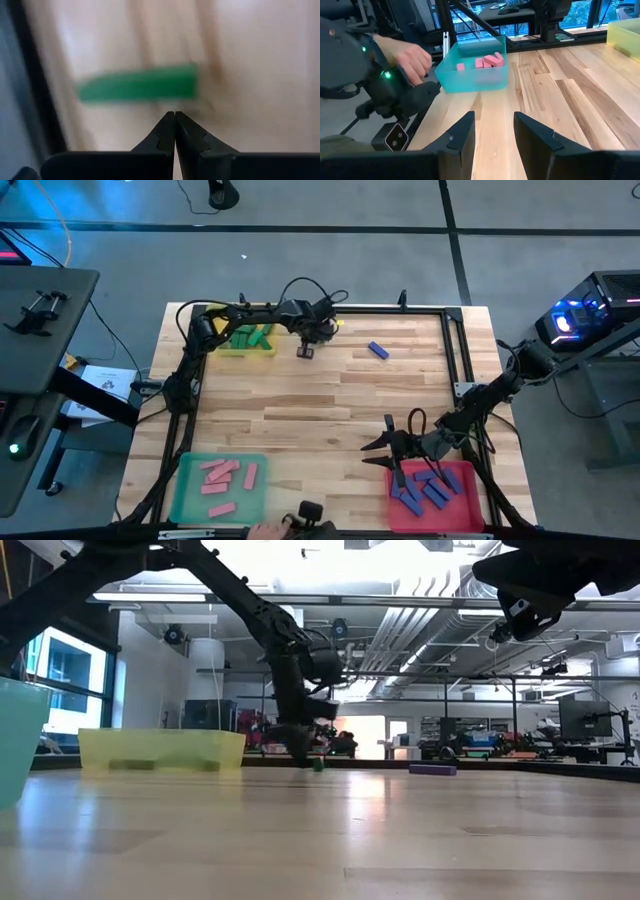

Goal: Sort blocks
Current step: Put the green block into the yellow bin

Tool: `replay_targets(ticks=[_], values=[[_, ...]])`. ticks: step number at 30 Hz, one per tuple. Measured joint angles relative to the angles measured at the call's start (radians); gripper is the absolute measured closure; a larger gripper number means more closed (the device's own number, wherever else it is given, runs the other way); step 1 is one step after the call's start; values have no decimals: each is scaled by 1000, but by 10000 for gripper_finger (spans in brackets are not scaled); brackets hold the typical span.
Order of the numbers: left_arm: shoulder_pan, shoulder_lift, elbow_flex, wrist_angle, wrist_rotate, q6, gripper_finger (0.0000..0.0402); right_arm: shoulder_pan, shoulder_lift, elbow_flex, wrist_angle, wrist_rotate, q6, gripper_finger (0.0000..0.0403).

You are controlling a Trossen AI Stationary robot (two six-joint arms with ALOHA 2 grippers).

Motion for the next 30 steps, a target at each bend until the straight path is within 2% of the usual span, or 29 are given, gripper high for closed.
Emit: replay_targets(ticks=[6, 8, 11, 14, 19, 25, 28, 30], values=[[-37, -4, 0, -173, -44, -8, 401, 0, 0, 0, -19, 0, -3, 284], [-53, -8, -1, -175, -91, -84, 401, 0, 0, 0, -20, 0, -4, 284], [-66, -8, 4, -69, -186, -242, 401, -1, 0, 0, -20, 0, -16, 284], [-56, -9, 45, -41, -212, -407, 395, -1, 0, 0, -20, 0, -18, 284], [-12, -14, 124, -75, -99, -656, 344, -1, 0, 0, -20, 0, -22, 284], [57, 9, 134, -24, 15, -911, 237, -1, 0, 0, -25, -1, -22, 284], [73, 50, 133, -25, 54, -978, 190, -1, 0, 0, -27, -1, -20, 284], [74, 55, 141, -21, 114, -992, 171, -1, 0, 0, -27, -1, -19, 284]])
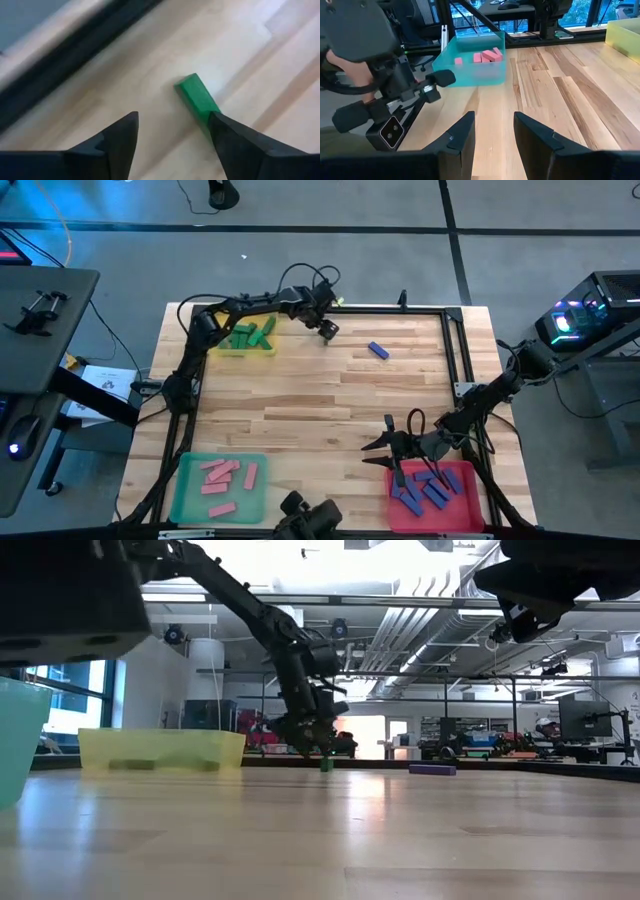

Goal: Sort blocks
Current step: Put the green block into the yellow bin

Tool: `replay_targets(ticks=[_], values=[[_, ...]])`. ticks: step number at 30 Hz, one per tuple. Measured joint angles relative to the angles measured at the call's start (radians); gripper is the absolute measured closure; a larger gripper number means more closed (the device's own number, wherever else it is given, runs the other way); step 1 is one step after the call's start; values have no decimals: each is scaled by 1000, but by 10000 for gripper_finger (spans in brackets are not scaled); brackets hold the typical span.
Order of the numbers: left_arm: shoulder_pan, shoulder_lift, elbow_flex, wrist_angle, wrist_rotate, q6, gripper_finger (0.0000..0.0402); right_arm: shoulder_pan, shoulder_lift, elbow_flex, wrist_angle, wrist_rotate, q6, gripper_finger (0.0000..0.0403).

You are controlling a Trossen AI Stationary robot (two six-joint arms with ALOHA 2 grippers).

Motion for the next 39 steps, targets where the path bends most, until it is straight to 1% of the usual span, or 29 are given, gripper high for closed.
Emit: replay_targets(ticks=[1, 3, 7, 11, 15, 18, 19, 21, 24, 28, 35, 39], values=[[0, 3, -1, 5, 14, -18, 166, 0, 0, 0, -3, -1, 0, 284], [-3, 4, -1, 18, 12, -19, 163, 0, 0, 0, -10, -1, 1, 284], [-11, 5, -2, 49, 38, -19, 165, 1, 0, 0, -17, -1, 8, 284], [-30, 6, 16, 54, 35, -16, 167, 0, 0, 0, -18, -1, 7, 284], [-60, 6, 21, 83, 4, -41, 168, 1, 0, 0, -18, -1, 6, 284], [-75, 14, 22, 90, -65, -74, 168, 1, 0, 0, -21, -1, 7, 284], [-76, 16, 22, 84, -73, -95, 168, 1, 0, 0, -20, -1, 7, 284], [-72, 31, 21, 81, -50, -139, 170, 1, 0, 0, -17, 0, 8, 284], [-65, 36, 20, 75, -24, -149, 178, 1, 0, 0, -14, 0, 15, 284], [-62, 34, 21, 75, -18, -155, 186, 1, 0, 0, -17, 0, 16, 284], [-62, 34, 21, 57, 18, -48, 206, 1, 0, 0, -15, -5, 27, 284], [-52, 34, 21, 51, 77, 0, 229, 1, 0, 0, -20, -13, 47, 284]])
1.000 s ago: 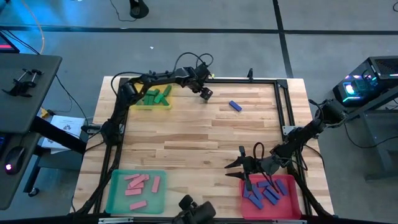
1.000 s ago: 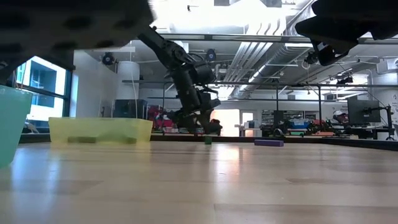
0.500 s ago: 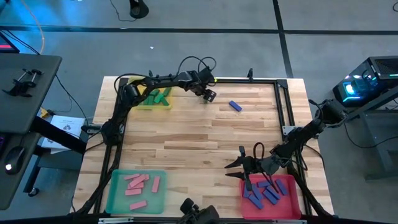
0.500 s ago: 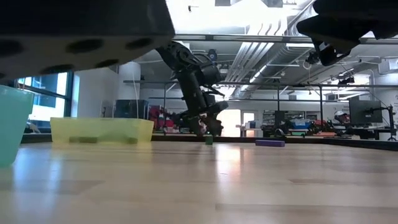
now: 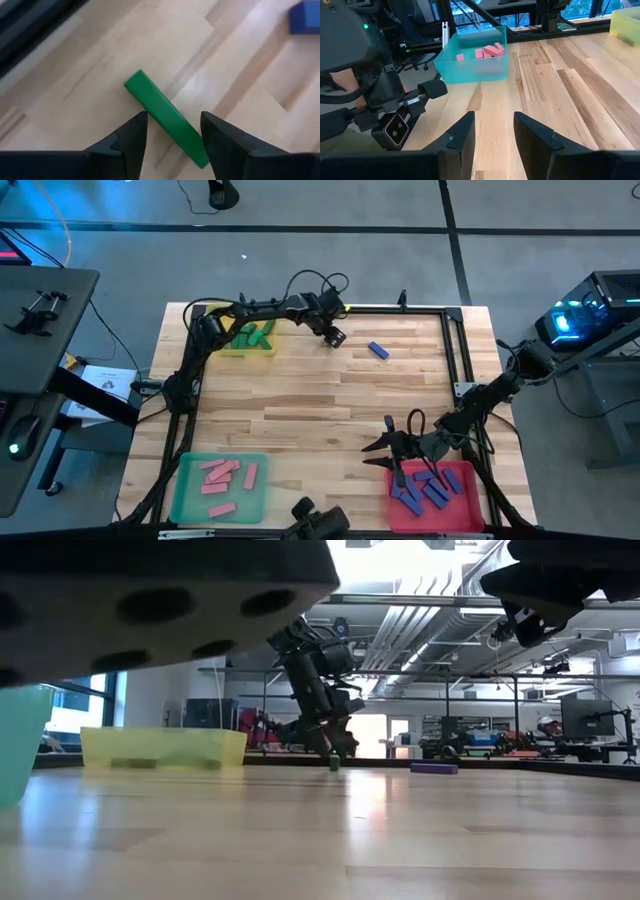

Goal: Sort blocks
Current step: Put the green block into the yellow bin

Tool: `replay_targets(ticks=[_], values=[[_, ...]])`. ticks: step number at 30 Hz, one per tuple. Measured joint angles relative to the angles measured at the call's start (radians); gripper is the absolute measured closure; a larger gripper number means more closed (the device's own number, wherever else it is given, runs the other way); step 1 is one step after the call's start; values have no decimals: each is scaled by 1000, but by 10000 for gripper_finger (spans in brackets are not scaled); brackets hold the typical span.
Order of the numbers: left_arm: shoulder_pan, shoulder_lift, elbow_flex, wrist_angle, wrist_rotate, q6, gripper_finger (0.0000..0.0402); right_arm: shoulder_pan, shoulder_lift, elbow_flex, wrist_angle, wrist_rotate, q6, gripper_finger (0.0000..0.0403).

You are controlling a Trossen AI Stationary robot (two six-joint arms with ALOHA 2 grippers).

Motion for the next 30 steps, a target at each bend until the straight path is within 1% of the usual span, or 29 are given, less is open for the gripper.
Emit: replay_targets(ticks=[7, 9, 12, 16, 20, 25, 27, 30], values=[[41, 0, 0, -6, 107, 15, 267, 19, 0, 0, -1, -5, 2, 284], [50, 0, 0, -12, 110, 14, 276, 28, 0, 0, -1, -5, 0, 284], [70, 0, 1, -107, 50, 22, 293, 37, 0, 0, -1, -5, -2, 284], [103, 0, 0, -235, -2, 83, 318, 46, 0, 0, -1, 8, -8, 284], [106, -2, 2, -308, -52, 143, 338, 46, 0, 0, -1, 15, -24, 284], [79, -7, 2, -329, -62, 158, 368, 45, 0, 0, -1, 15, -24, 284], [52, -21, 0, -352, -75, 167, 370, 45, 0, 0, -1, 16, -24, 284], [-9, -71, -2, -410, -179, 197, 370, 45, 0, 0, -1, 16, -24, 284]])
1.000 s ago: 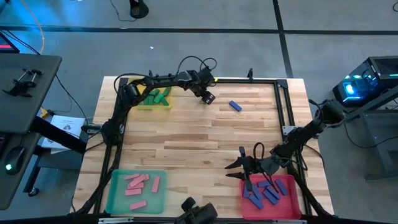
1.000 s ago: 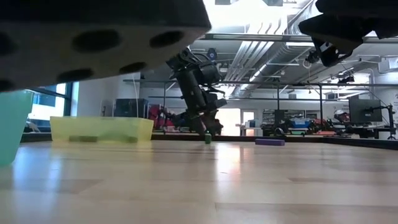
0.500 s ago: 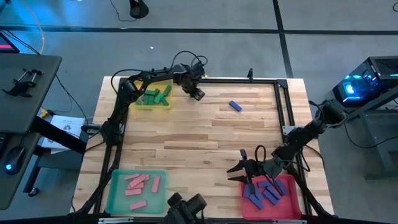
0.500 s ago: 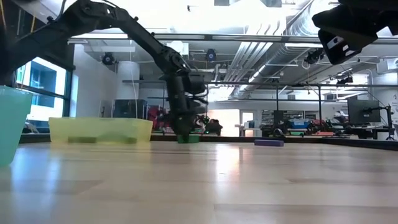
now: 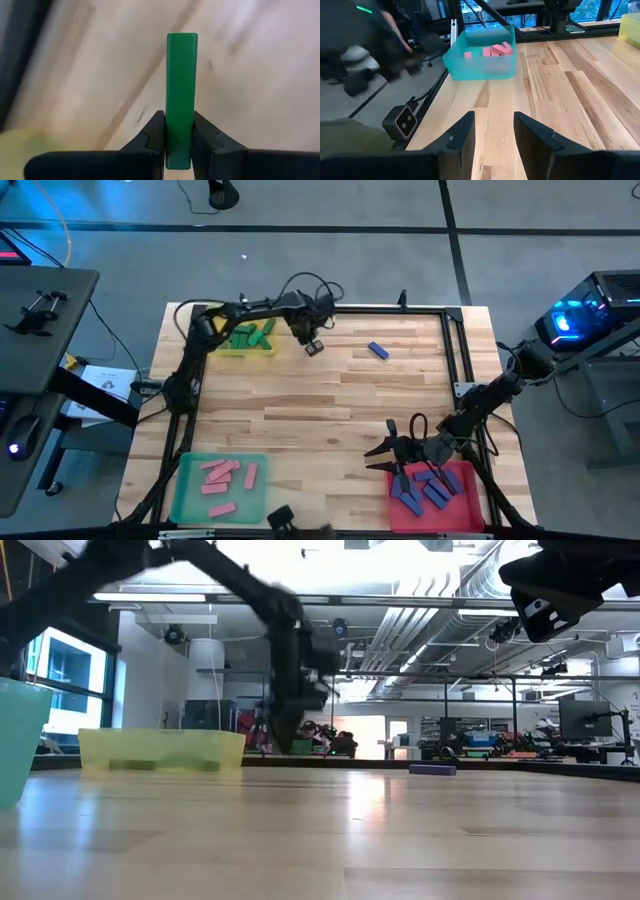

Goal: Sort blocks
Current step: Put the green block into the yellow bin

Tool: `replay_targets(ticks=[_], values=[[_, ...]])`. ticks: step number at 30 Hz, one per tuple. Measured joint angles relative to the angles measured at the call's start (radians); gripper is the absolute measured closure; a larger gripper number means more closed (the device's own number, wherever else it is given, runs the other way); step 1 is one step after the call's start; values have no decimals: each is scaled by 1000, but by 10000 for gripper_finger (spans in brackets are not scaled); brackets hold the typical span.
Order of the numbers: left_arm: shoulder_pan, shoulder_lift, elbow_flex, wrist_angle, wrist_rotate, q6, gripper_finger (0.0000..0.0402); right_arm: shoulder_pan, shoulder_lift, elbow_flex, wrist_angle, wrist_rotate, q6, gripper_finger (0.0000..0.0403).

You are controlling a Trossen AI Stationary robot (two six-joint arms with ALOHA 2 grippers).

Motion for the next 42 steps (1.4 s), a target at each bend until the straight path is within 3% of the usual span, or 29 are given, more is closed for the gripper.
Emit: replay_targets(ticks=[8, 13, 18, 22, 29, 36, 42], values=[[-185, -218, 1, -292, -391, -32, 370, 0, 0, 0, -3, 3, 6, 284], [-161, -383, -44, -406, -422, -131, 367, 0, 0, 0, -21, 4, 42, 284], [-31, -565, -236, -395, -363, -188, 367, 0, 0, 0, -45, 7, 49, 284], [95, -673, -455, -272, -313, -198, 367, 0, 0, 0, -49, 32, 46, 284], [259, -707, -775, 49, -95, -164, 366, -8, 0, 0, -59, 49, 44, 284], [289, -676, -882, 254, 13, -165, 356, -40, 0, 0, -59, 50, 52, 284], [288, -673, -882, 251, 83, -164, 284, -70, 0, 0, -52, 49, 52, 284]])
